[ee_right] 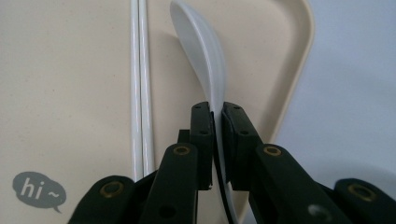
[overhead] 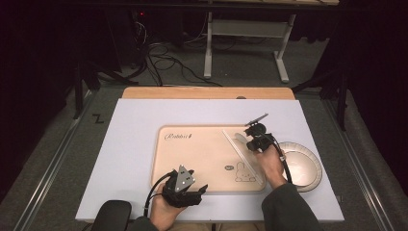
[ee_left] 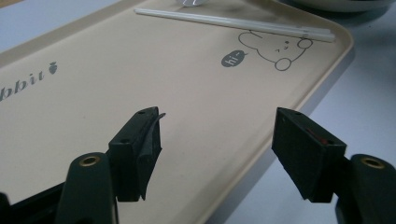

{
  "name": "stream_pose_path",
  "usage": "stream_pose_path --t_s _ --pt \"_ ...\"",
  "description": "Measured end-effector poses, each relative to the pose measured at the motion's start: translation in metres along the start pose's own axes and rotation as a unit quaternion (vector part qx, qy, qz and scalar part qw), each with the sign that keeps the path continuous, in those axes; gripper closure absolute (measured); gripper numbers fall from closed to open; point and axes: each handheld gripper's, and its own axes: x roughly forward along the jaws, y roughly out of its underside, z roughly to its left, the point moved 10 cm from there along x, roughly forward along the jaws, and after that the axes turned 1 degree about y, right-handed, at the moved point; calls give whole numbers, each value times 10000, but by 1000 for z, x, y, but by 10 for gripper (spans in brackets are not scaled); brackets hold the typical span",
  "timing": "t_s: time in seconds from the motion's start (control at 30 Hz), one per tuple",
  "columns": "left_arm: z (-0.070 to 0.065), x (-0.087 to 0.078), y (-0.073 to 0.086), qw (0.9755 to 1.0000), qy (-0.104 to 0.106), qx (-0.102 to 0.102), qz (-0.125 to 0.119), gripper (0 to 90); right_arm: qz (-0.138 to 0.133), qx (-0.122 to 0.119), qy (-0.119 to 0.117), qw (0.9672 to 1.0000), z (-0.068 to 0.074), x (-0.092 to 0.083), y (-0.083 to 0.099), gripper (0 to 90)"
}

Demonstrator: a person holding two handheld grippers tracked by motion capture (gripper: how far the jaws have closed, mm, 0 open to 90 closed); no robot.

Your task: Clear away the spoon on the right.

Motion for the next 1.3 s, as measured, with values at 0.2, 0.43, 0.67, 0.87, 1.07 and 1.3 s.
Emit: stream_pose_path --t_s 0.2,0.43,0.67,0.87,1.07,1.3 --pt "5 -7 0 9998 -154 -5 -81 330 25 -5 -55 10000 -2 8 -2 849" --pt "7 -12 3 9996 -252 134 -89 331 69 3 -71 10000 -6 13 -6 813" --pt "9 -15 6 9993 -330 142 -85 331 241 7 -91 9997 -8 18 -4 734" --pt "9 -16 7 9992 -348 183 -89 332 275 -40 -77 9996 -9 17 -3 656" --pt "7 -14 11 9994 -307 187 -1 332 205 -99 -45 9997 -9 9 -3 557" --pt "10 -10 11 9994 -312 143 51 331 4 -196 -239 9995 -3 0 -6 535"
